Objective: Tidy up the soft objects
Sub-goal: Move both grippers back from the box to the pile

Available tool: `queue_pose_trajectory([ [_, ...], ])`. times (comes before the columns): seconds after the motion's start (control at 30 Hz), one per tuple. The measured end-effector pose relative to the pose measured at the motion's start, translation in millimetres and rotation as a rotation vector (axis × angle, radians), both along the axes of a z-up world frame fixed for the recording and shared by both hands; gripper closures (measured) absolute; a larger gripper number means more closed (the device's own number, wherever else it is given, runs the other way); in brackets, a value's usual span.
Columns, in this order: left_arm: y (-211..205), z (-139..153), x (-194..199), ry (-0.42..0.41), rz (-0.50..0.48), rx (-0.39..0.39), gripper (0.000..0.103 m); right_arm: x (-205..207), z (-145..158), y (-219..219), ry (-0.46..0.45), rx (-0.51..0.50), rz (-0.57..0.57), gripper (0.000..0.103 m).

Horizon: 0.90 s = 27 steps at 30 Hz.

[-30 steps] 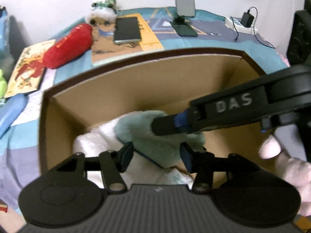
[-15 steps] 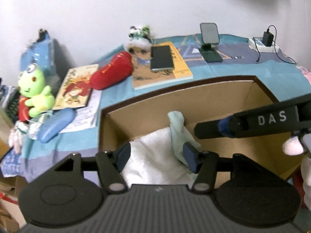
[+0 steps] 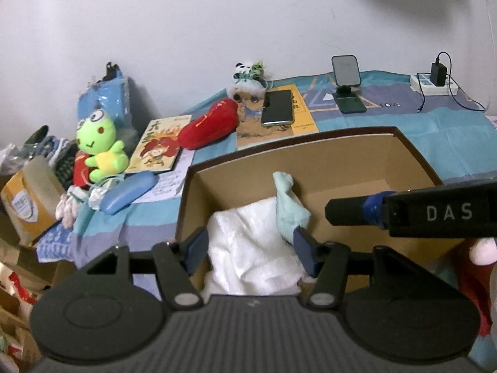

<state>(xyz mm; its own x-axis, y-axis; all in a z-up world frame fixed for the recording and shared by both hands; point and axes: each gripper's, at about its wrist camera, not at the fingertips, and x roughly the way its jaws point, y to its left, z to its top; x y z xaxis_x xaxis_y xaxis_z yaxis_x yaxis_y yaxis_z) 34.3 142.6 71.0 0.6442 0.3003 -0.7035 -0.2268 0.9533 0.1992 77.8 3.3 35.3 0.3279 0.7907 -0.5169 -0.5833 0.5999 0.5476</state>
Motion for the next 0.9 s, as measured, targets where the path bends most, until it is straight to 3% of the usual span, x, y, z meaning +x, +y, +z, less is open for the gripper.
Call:
queue_pose_trajectory([
  [0.2,-21.6,-2.2,-18.3,0.003,0.051,0.038,0.042,-16.9,-7.1,-20.4,-0.005,0.017,-0.005,0.096],
  [0.47,-47.3,-16.2,-29.9,0.037,0.095,0.031,0.041,-34.5,-27.3,-46.8,0.013,0.046,-0.001,0.095],
  [0.9,-99.2,-62.3,-40.2,0.110,-0.027,-0.096,0.041,-51.1,-72.0,-124.8,0.028,-0.019,-0.084,0.095],
])
